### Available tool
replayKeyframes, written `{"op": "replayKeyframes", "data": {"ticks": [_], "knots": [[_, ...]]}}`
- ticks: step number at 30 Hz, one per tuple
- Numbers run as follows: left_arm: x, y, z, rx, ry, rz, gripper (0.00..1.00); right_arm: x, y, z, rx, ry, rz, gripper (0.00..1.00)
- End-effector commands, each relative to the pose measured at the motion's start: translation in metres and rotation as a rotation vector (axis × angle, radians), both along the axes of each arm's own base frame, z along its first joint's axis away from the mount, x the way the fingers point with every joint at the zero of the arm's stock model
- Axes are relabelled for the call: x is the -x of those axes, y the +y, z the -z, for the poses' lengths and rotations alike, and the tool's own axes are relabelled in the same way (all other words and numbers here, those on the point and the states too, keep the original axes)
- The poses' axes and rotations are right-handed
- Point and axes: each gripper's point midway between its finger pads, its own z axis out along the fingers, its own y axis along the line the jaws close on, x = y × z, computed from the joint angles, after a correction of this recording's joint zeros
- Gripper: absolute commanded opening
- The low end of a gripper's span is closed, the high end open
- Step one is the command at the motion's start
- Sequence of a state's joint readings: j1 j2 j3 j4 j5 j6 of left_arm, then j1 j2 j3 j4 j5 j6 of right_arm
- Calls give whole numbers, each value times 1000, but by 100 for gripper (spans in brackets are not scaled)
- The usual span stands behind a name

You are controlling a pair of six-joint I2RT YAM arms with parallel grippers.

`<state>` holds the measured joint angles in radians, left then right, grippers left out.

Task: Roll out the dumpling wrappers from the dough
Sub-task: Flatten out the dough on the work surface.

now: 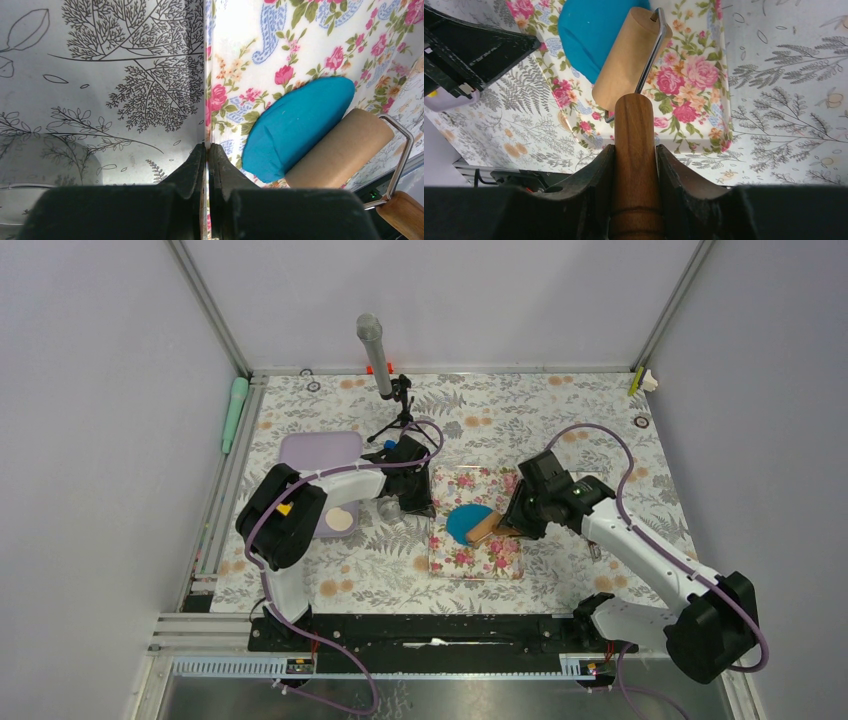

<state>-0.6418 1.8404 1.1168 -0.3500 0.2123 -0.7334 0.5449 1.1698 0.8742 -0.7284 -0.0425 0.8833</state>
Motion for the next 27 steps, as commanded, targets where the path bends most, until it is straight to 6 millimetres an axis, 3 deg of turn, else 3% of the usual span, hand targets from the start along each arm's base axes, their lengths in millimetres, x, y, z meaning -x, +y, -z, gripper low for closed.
{"op": "replayKeyframes", "data": {"ticks": [1, 6, 8, 14, 17, 20, 23, 27], "knots": [[-14, 2, -18, 5, -66, -16, 0, 51, -75, 32, 340, 197, 22, 0], [-14, 2, -19, 3, -64, -14, 0, 56, -74, 31, 320, 202, 19, 0], [-14, 2, -18, 2, -62, -12, 0, 50, -68, 21, 289, 179, 19, 0], [-15, 1, -21, 4, -67, -7, 0, -3, -26, -61, 116, -31, 0, 0], [-15, 1, -21, 4, -67, -6, 0, -29, -5, -83, 53, -100, -25, 0], [-14, 1, -21, 4, -62, -6, 0, -47, 18, -79, 7, -116, -52, 0], [-13, 2, -20, 0, -62, -7, 0, -47, 41, -59, -11, -80, -93, 0], [-12, 3, -18, -6, -57, -4, 0, -38, 41, -19, 40, -12, -100, 0]]}}
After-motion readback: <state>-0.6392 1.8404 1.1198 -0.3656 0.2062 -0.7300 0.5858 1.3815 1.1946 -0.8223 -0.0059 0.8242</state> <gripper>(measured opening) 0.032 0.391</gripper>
